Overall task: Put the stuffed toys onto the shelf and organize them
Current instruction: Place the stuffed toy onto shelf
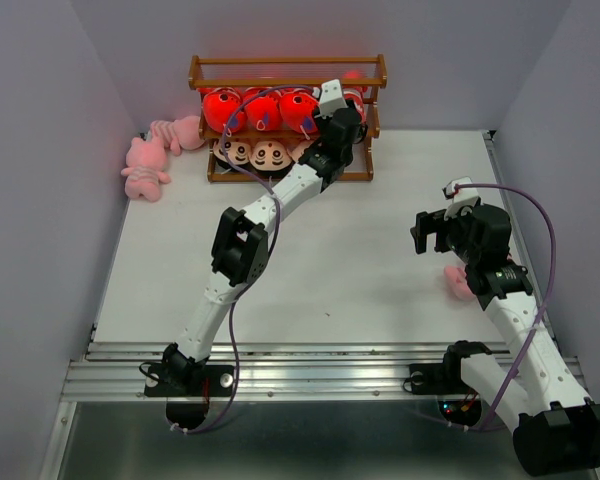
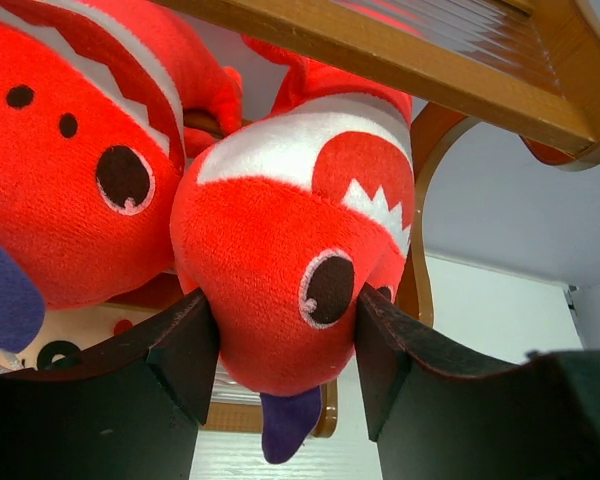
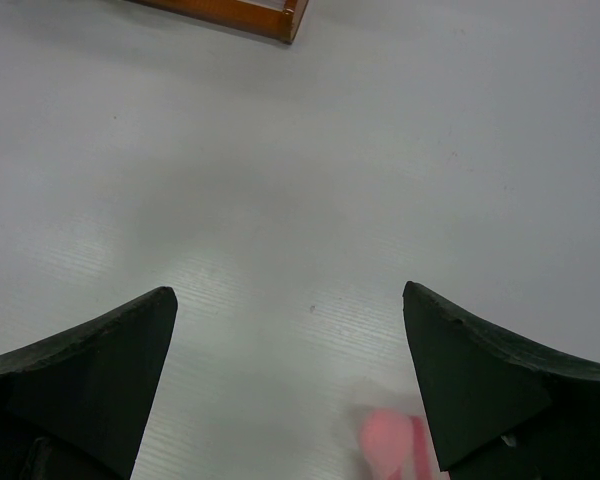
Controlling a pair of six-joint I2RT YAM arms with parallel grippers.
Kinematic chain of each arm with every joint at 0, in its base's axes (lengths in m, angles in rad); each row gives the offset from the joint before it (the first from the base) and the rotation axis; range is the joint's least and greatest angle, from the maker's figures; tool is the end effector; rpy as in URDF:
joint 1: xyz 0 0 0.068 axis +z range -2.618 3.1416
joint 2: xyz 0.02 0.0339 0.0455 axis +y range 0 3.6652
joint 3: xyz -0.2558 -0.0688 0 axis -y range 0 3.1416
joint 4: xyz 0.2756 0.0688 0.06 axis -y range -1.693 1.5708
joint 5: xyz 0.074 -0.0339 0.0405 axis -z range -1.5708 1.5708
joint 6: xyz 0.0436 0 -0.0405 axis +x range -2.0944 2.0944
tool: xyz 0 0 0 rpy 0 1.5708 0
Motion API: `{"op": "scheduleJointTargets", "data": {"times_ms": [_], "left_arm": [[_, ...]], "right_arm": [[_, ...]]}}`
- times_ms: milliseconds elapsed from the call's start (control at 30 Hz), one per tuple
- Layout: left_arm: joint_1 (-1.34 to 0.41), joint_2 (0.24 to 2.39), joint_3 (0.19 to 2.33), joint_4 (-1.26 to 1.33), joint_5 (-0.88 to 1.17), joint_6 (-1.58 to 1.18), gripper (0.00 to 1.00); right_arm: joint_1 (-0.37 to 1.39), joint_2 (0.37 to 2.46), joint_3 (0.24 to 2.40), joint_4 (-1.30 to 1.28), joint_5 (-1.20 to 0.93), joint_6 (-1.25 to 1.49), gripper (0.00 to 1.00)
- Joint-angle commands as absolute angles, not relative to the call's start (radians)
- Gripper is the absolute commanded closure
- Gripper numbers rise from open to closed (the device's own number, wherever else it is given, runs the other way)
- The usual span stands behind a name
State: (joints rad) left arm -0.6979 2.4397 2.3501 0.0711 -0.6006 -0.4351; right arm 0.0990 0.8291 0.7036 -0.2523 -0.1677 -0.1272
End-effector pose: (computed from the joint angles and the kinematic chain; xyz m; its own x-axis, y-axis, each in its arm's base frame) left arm 0.4795 -0.3700 0.3117 -0.0538 -0.4087 -0.9111 0.0822 0.9075 -0.4119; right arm 0.2350 0.0307 0.2840 -0.3322 -0.1587 -0.9298 -0.2964 0.9534 -0.0568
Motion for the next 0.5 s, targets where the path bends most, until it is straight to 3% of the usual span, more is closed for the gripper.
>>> {"op": "scheduleJointTargets", "data": {"times_ms": [0,200,333,467], "left_arm": [[-0.692,2.396,2.414,0.124,-0.601,-0.433,0.37],[-0.693,2.381,2.405,0.12,-0.586,-0.437,0.3],[-0.693,2.362,2.387,0.12,-0.586,-0.443,0.18],[-0.693,2.349,2.381,0.12,-0.574,-0.449,0.18]], "right_arm": [[0.094,0.822,0.699,-0.19,-0.158,-0.138,0.0],[0.094,0.824,0.699,-0.189,-0.156,-0.138,0.0],[0.094,0.822,0.699,-0.189,-0.155,-0.14,0.0],[0.094,0.822,0.698,-0.189,-0.155,-0.14,0.0]]}}
